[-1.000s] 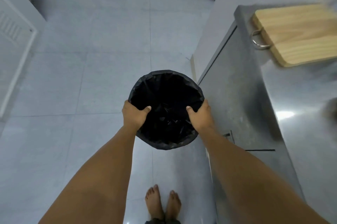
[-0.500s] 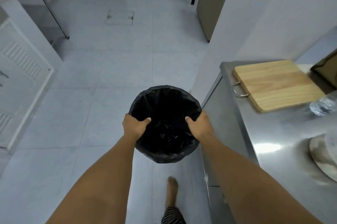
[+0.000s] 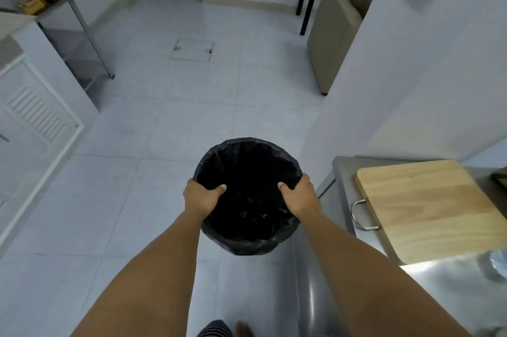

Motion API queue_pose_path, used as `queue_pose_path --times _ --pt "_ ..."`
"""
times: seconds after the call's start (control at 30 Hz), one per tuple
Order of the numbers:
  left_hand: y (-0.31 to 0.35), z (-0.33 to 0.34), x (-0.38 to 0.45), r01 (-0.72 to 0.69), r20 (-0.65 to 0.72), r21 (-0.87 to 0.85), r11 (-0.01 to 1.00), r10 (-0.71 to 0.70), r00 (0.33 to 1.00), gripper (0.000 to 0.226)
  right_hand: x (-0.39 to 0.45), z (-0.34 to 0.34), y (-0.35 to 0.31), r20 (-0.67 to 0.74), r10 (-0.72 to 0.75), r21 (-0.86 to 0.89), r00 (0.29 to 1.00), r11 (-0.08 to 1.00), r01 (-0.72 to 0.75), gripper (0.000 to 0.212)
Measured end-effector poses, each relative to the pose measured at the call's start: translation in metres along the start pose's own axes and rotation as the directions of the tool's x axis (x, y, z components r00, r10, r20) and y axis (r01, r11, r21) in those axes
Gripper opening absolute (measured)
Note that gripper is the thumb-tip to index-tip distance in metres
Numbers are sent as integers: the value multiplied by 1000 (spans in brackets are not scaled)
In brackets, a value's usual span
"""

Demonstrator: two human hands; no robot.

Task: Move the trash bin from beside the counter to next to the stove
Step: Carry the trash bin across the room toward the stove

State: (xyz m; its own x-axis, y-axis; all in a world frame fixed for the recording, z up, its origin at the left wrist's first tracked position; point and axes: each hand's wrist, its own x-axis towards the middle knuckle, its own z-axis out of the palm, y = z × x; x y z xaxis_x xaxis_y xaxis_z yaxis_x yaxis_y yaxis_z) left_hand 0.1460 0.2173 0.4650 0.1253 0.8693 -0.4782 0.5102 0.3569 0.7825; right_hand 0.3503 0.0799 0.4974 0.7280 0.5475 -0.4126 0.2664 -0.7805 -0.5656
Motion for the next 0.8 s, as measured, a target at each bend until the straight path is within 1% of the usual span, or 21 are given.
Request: queue_pose_path --times 0.07,0.17,0.2,0.3,0.4,0.53,0.67,0.8 --pt "19 4 17 5 18 -10 1000 -5 1000 99 21 -7 -12 -9 -9 -5 1000 1000 9 78" --pt "38 11 52 -26 37 -36 999 27 999 117 54 -12 -32 -16 -17 -2 1000 1000 17 79" --pt "42 14 66 -36 40 -37 999 37 999 120 64 -14 -38 -19 -14 -1 1000 1000 14 79" --pt "70 17 103 -34 57 -48 998 37 998 116 100 -18 -66 -35 -16 16 999 1000 17 77" --pt "102 18 150 -48 64 -75 996 53 997 119 139 -24 -101 -52 -20 27 998 999 21 75" --pt "151 18 200 -36 89 -61 998 41 995 108 191 -26 -146 -54 4 27 999 1000 -2 76" --pt "204 16 263 -76 112 -61 995 82 990 120 242 -30 -194 -94 24 94 995 995 -15 75" --pt "239 23 316 -108 121 -25 994 110 987 123 287 -32 -224 -107 37 128 994 991 -23 73"
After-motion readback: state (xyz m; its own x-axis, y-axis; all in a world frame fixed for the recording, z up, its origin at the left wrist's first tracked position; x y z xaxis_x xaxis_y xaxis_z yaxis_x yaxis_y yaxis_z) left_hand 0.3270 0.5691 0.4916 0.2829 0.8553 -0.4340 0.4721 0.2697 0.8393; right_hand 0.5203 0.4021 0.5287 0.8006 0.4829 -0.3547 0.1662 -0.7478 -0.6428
